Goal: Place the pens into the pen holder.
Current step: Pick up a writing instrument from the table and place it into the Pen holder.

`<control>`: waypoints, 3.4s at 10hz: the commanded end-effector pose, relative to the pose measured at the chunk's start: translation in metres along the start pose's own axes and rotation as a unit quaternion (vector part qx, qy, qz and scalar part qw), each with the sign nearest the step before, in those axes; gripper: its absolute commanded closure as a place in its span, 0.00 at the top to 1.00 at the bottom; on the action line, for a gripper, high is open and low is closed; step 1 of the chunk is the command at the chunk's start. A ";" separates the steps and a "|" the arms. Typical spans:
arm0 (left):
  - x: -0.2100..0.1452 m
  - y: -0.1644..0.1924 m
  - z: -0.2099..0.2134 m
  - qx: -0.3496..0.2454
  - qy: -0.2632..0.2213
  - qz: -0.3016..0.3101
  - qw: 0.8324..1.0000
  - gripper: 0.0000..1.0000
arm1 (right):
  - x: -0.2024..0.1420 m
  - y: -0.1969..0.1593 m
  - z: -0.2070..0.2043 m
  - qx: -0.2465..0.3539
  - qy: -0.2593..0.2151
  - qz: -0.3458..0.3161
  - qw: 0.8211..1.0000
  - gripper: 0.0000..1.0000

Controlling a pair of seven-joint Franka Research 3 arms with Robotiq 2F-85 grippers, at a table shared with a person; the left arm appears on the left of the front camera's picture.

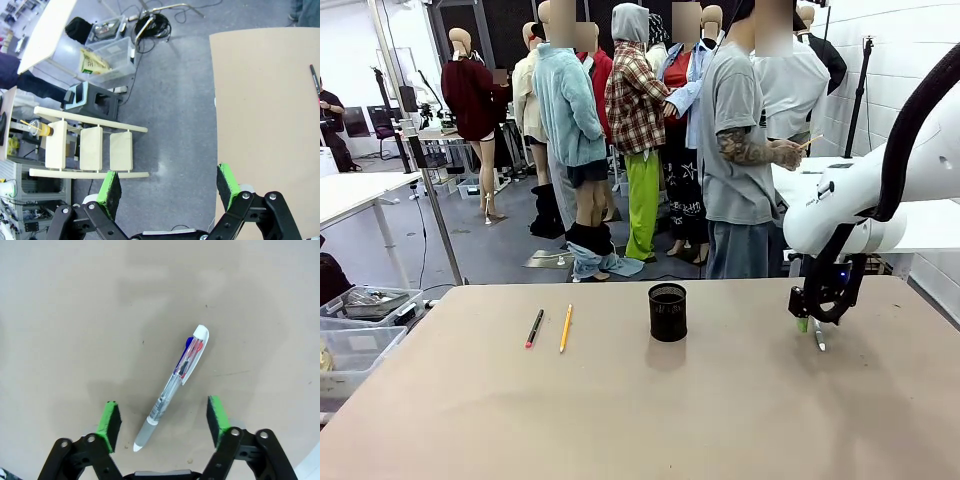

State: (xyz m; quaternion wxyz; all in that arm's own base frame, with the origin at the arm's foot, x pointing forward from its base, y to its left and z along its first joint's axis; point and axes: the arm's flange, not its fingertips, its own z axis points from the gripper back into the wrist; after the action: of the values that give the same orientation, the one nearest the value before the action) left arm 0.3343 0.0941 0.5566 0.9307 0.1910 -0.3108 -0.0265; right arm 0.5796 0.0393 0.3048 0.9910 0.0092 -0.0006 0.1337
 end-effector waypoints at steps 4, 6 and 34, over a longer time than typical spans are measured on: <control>0.000 0.003 -0.002 0.004 -0.005 -0.009 1.000 1.00 | 0.022 0.004 -0.005 -0.017 0.033 0.008 0.999 0.00; 0.000 0.003 -0.002 0.004 -0.005 -0.009 1.000 1.00 | 0.023 0.005 -0.001 -0.031 0.041 0.008 0.999 0.00; 0.000 0.003 -0.002 0.004 -0.005 -0.009 1.000 1.00 | 0.104 0.166 0.054 0.430 -0.424 0.542 0.583 0.00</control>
State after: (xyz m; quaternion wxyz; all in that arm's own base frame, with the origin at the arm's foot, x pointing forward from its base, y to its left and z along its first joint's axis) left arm 0.3343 0.0947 0.5571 0.9307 0.1900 -0.3115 -0.0262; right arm 0.6252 0.2246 0.3584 0.5020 0.4790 -0.3611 0.6230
